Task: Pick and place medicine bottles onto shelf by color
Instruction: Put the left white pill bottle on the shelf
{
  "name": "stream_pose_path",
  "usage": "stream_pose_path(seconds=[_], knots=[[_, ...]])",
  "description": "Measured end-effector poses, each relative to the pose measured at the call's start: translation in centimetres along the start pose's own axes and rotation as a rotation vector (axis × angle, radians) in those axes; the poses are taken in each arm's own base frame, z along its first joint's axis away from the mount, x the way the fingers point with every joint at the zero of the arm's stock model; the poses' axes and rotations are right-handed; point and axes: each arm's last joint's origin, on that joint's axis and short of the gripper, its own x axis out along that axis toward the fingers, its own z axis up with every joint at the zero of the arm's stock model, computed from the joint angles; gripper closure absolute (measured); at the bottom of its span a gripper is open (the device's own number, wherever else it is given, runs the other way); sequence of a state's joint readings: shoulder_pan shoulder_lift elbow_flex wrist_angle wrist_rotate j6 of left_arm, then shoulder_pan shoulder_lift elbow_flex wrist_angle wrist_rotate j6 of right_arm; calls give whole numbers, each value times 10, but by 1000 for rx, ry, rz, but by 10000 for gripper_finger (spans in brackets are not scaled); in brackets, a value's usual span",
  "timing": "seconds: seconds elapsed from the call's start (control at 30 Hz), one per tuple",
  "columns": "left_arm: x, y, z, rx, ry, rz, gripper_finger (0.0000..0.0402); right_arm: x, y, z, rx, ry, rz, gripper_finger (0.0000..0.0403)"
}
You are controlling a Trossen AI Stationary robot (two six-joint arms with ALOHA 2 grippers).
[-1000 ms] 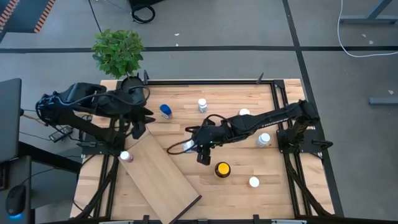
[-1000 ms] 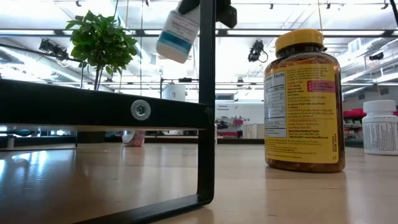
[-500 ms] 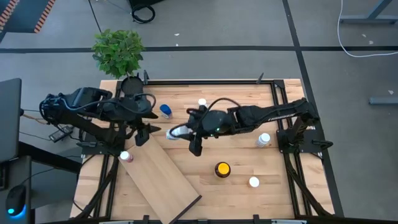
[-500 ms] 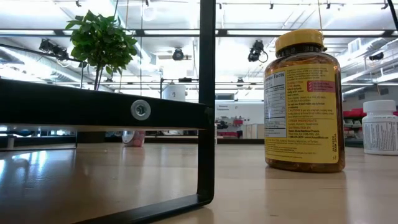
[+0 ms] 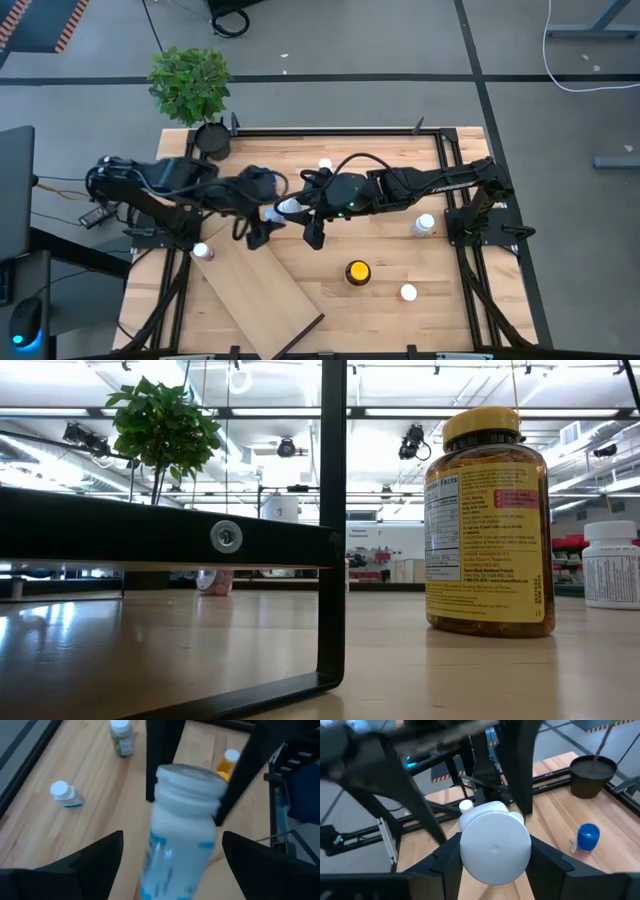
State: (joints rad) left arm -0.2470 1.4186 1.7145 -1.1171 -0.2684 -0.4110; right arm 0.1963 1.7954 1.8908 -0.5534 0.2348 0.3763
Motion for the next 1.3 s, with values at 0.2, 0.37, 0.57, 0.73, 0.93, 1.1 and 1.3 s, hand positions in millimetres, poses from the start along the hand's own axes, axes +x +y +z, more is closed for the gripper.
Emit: stream_pose_path(seconds=[0.2,0.37,0.57,0.73,0.93,1.1,1.3], knots=[[10,-4,3,3,-4,0,84,0,-1,-5,6,53,7,220],[11,-5,3,4,0,0,136,0,-1,-5,5,58,5,219],[11,-5,2,24,8,1,233,1,-5,-4,20,58,5,219],[10,-5,1,29,15,4,245,2,-8,-2,28,53,-1,205],[3,1,-6,-1,66,29,245,-6,-8,1,-5,36,-11,157],[-14,7,-8,-42,35,16,228,-23,-9,9,-20,-1,-13,118],[-43,15,0,-147,-172,8,244,-28,-3,9,16,-8,2,95]])
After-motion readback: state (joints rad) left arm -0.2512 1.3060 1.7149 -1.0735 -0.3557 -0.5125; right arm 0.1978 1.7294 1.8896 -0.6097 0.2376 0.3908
